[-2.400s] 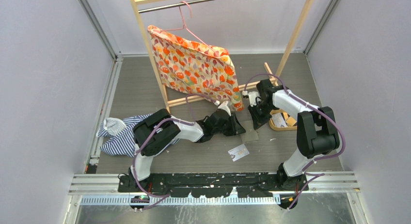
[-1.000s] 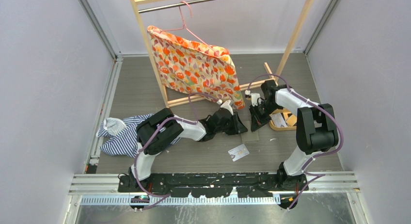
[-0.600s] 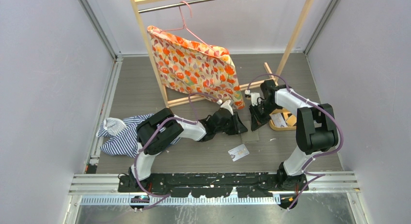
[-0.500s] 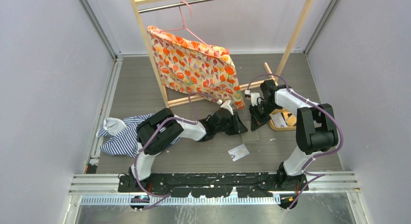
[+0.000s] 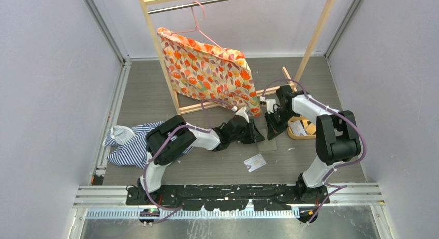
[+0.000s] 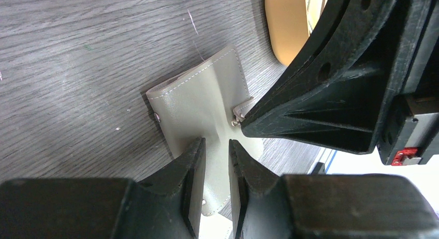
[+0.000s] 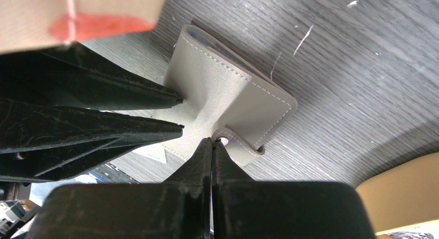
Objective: Put the credit cards into the card holder
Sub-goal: Close the card holder at the center of the board.
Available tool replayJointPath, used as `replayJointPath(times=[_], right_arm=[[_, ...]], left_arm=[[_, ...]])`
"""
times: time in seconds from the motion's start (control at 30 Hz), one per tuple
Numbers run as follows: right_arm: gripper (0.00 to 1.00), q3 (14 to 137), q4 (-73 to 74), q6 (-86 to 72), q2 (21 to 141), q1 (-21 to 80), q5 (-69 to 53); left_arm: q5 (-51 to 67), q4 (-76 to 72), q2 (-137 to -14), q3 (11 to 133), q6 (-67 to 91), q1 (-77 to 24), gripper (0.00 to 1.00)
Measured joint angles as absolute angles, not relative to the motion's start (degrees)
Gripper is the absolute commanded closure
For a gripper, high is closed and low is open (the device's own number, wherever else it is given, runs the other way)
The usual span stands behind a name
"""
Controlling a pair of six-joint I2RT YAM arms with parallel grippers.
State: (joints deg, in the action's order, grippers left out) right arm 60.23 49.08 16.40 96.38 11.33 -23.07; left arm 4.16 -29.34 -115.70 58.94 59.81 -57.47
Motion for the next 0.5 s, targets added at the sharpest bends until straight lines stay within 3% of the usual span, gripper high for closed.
replayJointPath(times=[0.5], right_arm=[[0.99, 60.40, 49.01, 16.38, 96.42, 12.80, -20.97]], left_arm=[[4.16, -29.34, -115.70, 58.94, 59.81, -57.47, 0.75]])
